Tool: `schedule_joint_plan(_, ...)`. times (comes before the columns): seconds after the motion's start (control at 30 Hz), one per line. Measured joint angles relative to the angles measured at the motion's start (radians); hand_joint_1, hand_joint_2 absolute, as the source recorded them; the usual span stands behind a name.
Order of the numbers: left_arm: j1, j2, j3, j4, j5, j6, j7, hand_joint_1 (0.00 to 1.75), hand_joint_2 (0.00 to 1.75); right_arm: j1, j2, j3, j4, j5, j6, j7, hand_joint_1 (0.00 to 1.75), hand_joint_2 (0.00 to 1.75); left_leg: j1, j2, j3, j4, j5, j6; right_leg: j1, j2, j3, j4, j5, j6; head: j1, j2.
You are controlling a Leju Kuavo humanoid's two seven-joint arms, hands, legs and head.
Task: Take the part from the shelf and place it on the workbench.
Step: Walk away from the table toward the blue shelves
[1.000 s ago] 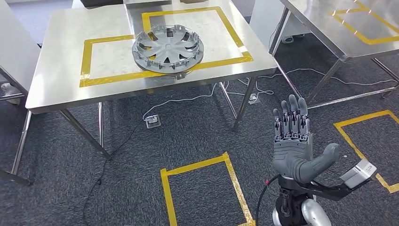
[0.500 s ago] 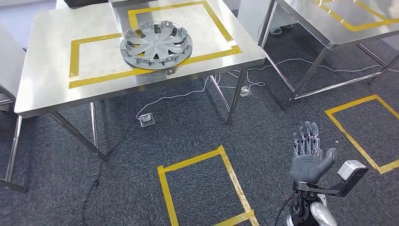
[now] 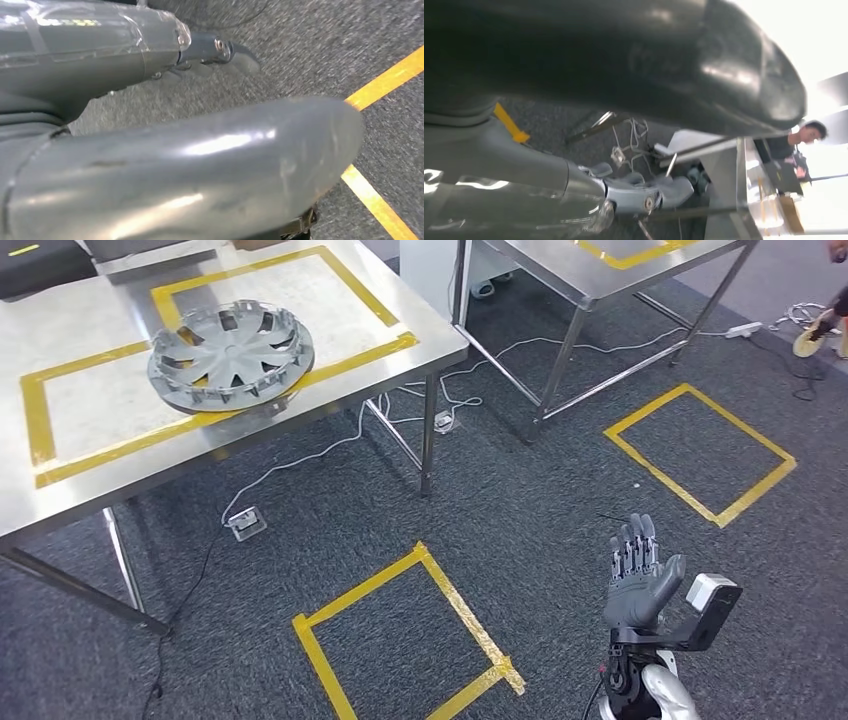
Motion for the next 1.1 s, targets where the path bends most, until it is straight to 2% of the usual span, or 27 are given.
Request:
schedule_joint_plan(0.03,0.000,0.000,0.000,0.000,0.000,0.000,0.000,0.00,0.00,-0.001,0.000,-0.001,0.004,0.000,0.000,0.000,0.00,0.00,0.001,0.019,0.002,-0.003,0.001,0.005,0.002,-0.024,-0.011,0.018,-0.011,0.005,0.005,0.000)
schedule_joint_plan(0.1,0.001,0.000,0.000,0.000,0.000,0.000,-0.001,0.00,0.00,-0.006,0.001,-0.003,0.011,0.000,0.000,0.000,0.00,0.00,0.000,0.061,0.005,-0.007,0.001,0.013,0.004,-0.096,-0.058,0.114,-0.064,0.016,0.018,0.000)
schedule_joint_plan(0.13,0.002,0.001,0.000,0.000,0.000,0.000,-0.001,0.00,0.00,-0.008,0.002,-0.004,0.015,0.000,0.000,0.000,0.00,0.00,-0.002,0.082,0.005,-0.007,-0.001,0.015,0.001,-0.118,-0.091,0.182,-0.095,0.021,0.023,0.000)
schedule_joint_plan(0.17,0.003,0.002,0.000,0.000,0.000,0.000,0.000,0.00,0.00,-0.007,0.004,-0.004,0.018,0.000,0.000,0.000,0.00,0.00,-0.003,0.101,0.005,-0.007,-0.003,0.015,-0.002,-0.128,-0.118,0.241,-0.116,0.024,0.025,0.000)
schedule_joint_plan(0.2,0.003,0.003,0.000,0.000,0.000,0.000,0.000,0.00,0.00,-0.005,0.005,-0.004,0.022,0.000,0.000,0.000,0.00,0.00,-0.003,0.119,0.005,-0.007,-0.005,0.015,-0.004,-0.133,-0.131,0.274,-0.121,0.026,0.027,0.000)
schedule_joint_plan(0.23,0.003,0.004,0.000,0.000,0.000,0.000,0.000,0.00,0.00,-0.002,0.006,-0.004,0.026,0.000,0.000,0.000,0.00,0.00,-0.003,0.134,0.007,-0.007,-0.007,0.014,-0.006,-0.137,-0.125,0.266,-0.106,0.026,0.031,0.000)
schedule_joint_plan(0.27,0.001,0.004,0.000,0.000,0.000,0.000,0.000,0.00,0.00,-0.001,0.006,-0.005,0.029,0.000,0.000,0.000,0.00,0.00,-0.003,0.148,0.008,-0.007,-0.009,0.012,-0.007,-0.143,-0.100,0.220,-0.076,0.025,0.034,0.000)
schedule_joint_plan(0.33,-0.003,0.003,0.000,0.000,0.000,0.000,0.000,0.00,0.00,-0.001,0.006,-0.006,0.034,0.000,0.000,0.000,0.00,0.00,-0.005,0.170,0.013,-0.007,-0.013,0.006,0.000,-0.175,-0.025,0.079,-0.020,0.015,0.038,0.000)
schedule_joint_plan(0.37,-0.005,0.003,0.000,0.000,0.000,0.000,-0.001,0.00,0.00,-0.002,0.006,-0.006,0.035,0.001,0.000,0.000,0.00,0.00,-0.006,0.177,0.014,-0.008,-0.014,0.003,0.005,-0.191,0.000,0.028,-0.008,0.008,0.038,0.000)
schedule_joint_plan(0.4,-0.007,0.003,0.000,0.000,0.000,0.000,-0.001,0.00,0.00,-0.002,0.005,-0.007,0.037,0.001,0.000,0.000,0.00,0.00,-0.007,0.185,0.015,-0.009,-0.015,-0.002,0.011,-0.202,0.013,0.001,-0.007,0.000,0.038,0.000)
schedule_joint_plan(0.47,-0.008,0.002,0.000,0.000,0.000,0.000,-0.001,0.00,0.00,0.000,0.004,-0.008,0.041,0.001,0.000,0.000,0.00,0.00,-0.008,0.198,0.018,-0.013,-0.015,-0.012,0.016,-0.192,0.014,-0.008,-0.009,-0.014,0.038,0.000)
schedule_joint_plan(0.5,-0.008,0.002,0.000,0.000,0.000,0.000,-0.001,0.00,0.00,0.001,0.004,-0.009,0.043,0.001,0.000,0.000,0.00,0.00,-0.006,0.181,0.021,-0.013,-0.019,-0.018,0.015,-0.184,0.015,-0.014,-0.006,-0.021,0.038,0.000)
schedule_joint_plan(0.53,-0.008,0.001,0.000,0.000,0.000,0.000,-0.001,0.00,0.00,0.001,0.004,-0.011,0.045,0.002,0.000,0.000,0.00,0.00,-0.004,0.149,0.017,-0.002,-0.030,-0.022,0.012,-0.176,0.018,-0.020,-0.002,-0.028,0.037,0.000)
schedule_joint_plan(0.6,-0.007,0.001,0.000,0.000,0.000,0.000,-0.001,0.00,0.00,-0.003,0.006,-0.013,0.046,0.002,0.000,0.000,0.00,0.00,-0.001,0.075,-0.020,0.080,-0.079,-0.024,0.008,-0.158,0.022,-0.028,0.003,-0.040,0.030,0.000)
schedule_joint_plan(0.63,-0.005,0.001,0.000,0.000,-0.001,0.000,-0.001,0.00,0.00,-0.005,0.006,-0.014,0.047,0.004,-0.001,0.003,0.00,0.00,-0.002,0.060,-0.054,0.147,-0.109,-0.023,0.009,-0.147,0.022,-0.029,0.003,-0.043,0.027,0.000)
schedule_joint_plan(0.67,-0.003,0.001,0.000,0.000,-0.005,0.000,0.001,0.00,0.00,-0.005,0.008,-0.013,0.050,0.016,-0.010,0.021,0.00,0.00,-0.002,0.060,-0.088,0.210,-0.131,-0.023,0.010,-0.135,0.022,-0.029,0.002,-0.045,0.024,0.000)
schedule_joint_plan(0.7,-0.001,0.001,0.000,0.000,-0.013,-0.001,0.003,0.00,0.00,-0.004,0.014,-0.009,0.059,0.040,-0.027,0.064,0.00,0.00,-0.003,0.063,-0.113,0.249,-0.135,-0.023,0.012,-0.121,0.022,-0.028,0.002,-0.046,0.022,0.000)
schedule_joint_plan(0.73,0.000,0.001,0.000,0.000,-0.024,-0.003,0.005,0.00,0.00,-0.006,0.022,0.001,0.080,0.070,-0.044,0.136,0.00,0.00,-0.002,0.066,-0.122,0.252,-0.119,-0.022,0.013,-0.105,0.023,-0.028,0.002,-0.046,0.020,0.000)
schedule_joint_plan(0.77,0.000,0.001,0.000,0.000,-0.036,-0.005,0.008,0.00,0.00,-0.011,0.036,0.018,0.117,0.097,-0.056,0.227,0.00,0.00,-0.002,0.064,-0.111,0.217,-0.084,-0.022,0.013,-0.090,0.024,-0.027,0.001,-0.047,0.019,0.000)
schedule_joint_plan(0.8,-0.001,0.002,0.000,0.000,-0.045,-0.007,0.010,0.00,0.00,-0.016,0.054,0.042,0.176,0.111,-0.052,0.316,0.00,0.00,-0.001,0.048,-0.086,0.152,-0.039,-0.020,0.012,-0.074,0.025,-0.026,0.000,-0.046,0.017,0.000)
schedule_joint_plan(0.83,-0.002,0.002,0.000,0.000,-0.050,-0.009,0.012,0.00,0.00,-0.021,0.075,0.067,0.256,0.112,-0.037,0.379,0.00,0.00,0.002,0.016,-0.060,0.088,-0.008,-0.018,0.012,-0.061,0.025,-0.023,-0.003,-0.043,0.014,0.000)
schedule_joint_plan(0.87,-0.003,0.002,0.000,-0.001,-0.052,-0.009,0.014,0.00,0.00,-0.024,0.098,0.091,0.347,0.107,-0.020,0.406,0.00,0.00,0.003,-0.014,-0.037,0.034,0.012,-0.016,0.010,-0.049,0.022,-0.018,-0.005,-0.039,0.011,0.000)
schedule_joint_plan(0.9,-0.003,0.002,0.000,-0.001,-0.054,-0.010,0.016,0.00,0.00,-0.026,0.120,0.112,0.438,0.103,-0.005,0.404,0.00,0.00,0.003,-0.036,-0.023,0.002,0.018,-0.014,0.006,-0.038,0.017,-0.013,-0.007,-0.033,0.010,0.000)
schedule_joint_plan(0.93,-0.002,0.002,0.000,-0.002,-0.055,-0.010,0.018,0.00,0.00,-0.031,0.138,0.128,0.523,0.101,0.002,0.388,0.00,0.00,0.001,-0.043,-0.018,-0.008,0.013,-0.011,0.002,-0.026,0.012,-0.012,-0.007,-0.027,0.008,0.000)
schedule_joint_plan(1.0,0.000,0.002,0.000,-0.003,-0.055,-0.013,0.026,0.00,0.00,-0.050,0.159,0.156,0.664,0.099,0.010,0.363,0.00,0.00,-0.002,-0.011,-0.009,-0.018,0.014,-0.005,-0.004,-0.004,0.006,-0.011,-0.005,-0.016,0.007,0.000)
schedule_joint_plan(1.03,0.000,0.003,0.000,-0.003,-0.056,-0.015,0.029,0.00,0.00,-0.063,0.165,0.168,0.726,0.097,0.011,0.361,0.00,0.00,-0.002,0.008,-0.002,-0.023,0.013,-0.001,-0.002,-0.016,0.002,-0.003,-0.011,-0.011,0.008,0.000)
schedule_joint_plan(1.1,-0.001,0.002,0.000,-0.005,-0.058,-0.019,0.034,0.00,0.00,-0.087,0.172,0.188,0.830,0.095,0.010,0.370,0.00,0.00,-0.001,0.050,0.012,-0.031,0.011,0.008,0.001,-0.073,-0.033,0.068,-0.048,-0.001,0.020,0.000)
